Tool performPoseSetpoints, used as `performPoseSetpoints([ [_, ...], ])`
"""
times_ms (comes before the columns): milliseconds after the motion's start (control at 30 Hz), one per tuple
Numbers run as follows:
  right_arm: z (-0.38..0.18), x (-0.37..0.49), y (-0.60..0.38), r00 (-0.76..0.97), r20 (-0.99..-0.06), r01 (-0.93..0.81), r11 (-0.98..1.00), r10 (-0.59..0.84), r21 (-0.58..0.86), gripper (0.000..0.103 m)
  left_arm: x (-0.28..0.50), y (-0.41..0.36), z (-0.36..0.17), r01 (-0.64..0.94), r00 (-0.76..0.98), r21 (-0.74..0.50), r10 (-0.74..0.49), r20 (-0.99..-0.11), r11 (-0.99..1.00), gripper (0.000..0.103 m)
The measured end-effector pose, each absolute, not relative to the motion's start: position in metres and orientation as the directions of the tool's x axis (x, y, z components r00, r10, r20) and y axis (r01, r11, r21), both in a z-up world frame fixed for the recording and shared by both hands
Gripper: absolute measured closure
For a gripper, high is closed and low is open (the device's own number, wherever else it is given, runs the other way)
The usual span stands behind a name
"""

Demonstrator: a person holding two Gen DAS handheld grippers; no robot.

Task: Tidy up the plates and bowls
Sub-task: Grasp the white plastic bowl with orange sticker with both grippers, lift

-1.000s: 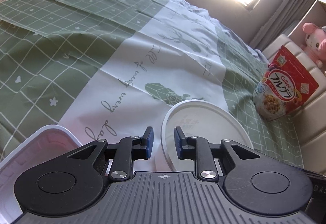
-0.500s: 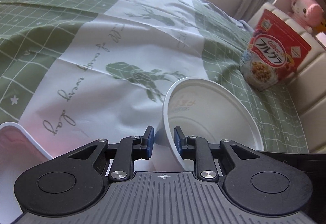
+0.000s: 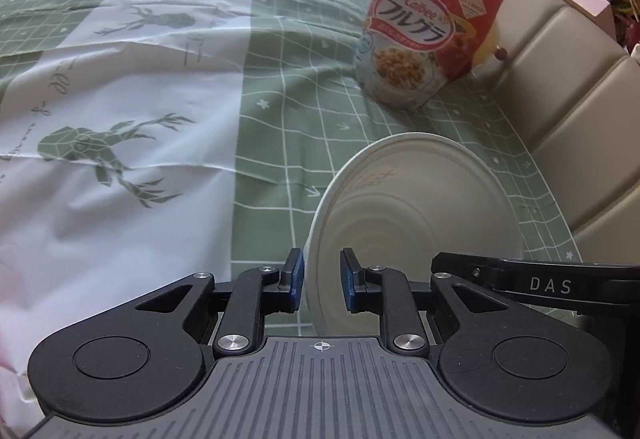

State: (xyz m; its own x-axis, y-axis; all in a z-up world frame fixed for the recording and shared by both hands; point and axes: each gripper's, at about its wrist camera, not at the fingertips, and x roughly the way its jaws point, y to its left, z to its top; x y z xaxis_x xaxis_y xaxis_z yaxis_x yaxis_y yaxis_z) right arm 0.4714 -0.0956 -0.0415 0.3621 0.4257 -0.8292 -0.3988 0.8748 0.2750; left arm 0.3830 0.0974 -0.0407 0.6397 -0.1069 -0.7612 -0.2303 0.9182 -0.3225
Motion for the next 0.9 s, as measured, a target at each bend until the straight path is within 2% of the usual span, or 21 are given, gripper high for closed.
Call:
performPoseSetpoints([
  [200, -0.070, 0.489, -0.117, 0.331, -0.853, -0.332, 0.896, 0.404, 0.296, 0.074, 0.400, 0.093, -0.068, -0.252, 0.579, -0.307, -0.111, -0.808, 0.918, 0.081],
  [400, -0.085, 0.492, -0.123, 0.275, -0.863, -0.308, 0.889, 0.424, 0.338, 0.073, 0.400, 0.092, -0.077, -0.257, 0.562, -0.302, -0.112, -0.820, 0.918, 0.082],
  [567, -0.086, 0.491, -0.116, 0.228, -0.861, -0.321, 0.870, 0.454, 0.374, 0.072, 0.399, 0.092, -0.077, -0.273, 0.563, -0.344, -0.140, -0.814, 0.898, 0.082],
  [733, -0.065, 0.482, -0.119, 0.299, -0.830, -0.331, 0.867, 0.472, 0.374, 0.071, 0.385, 0.087, -0.048, -0.244, 0.625, -0.343, -0.123, -0.771, 0.907, 0.080],
  [900, -0.018, 0.455, -0.128, 0.405, -0.772, -0.384, 0.857, 0.490, 0.342, 0.071, 0.361, 0.072, 0.000, -0.210, 0.685, -0.333, -0.105, -0.721, 0.919, 0.080],
])
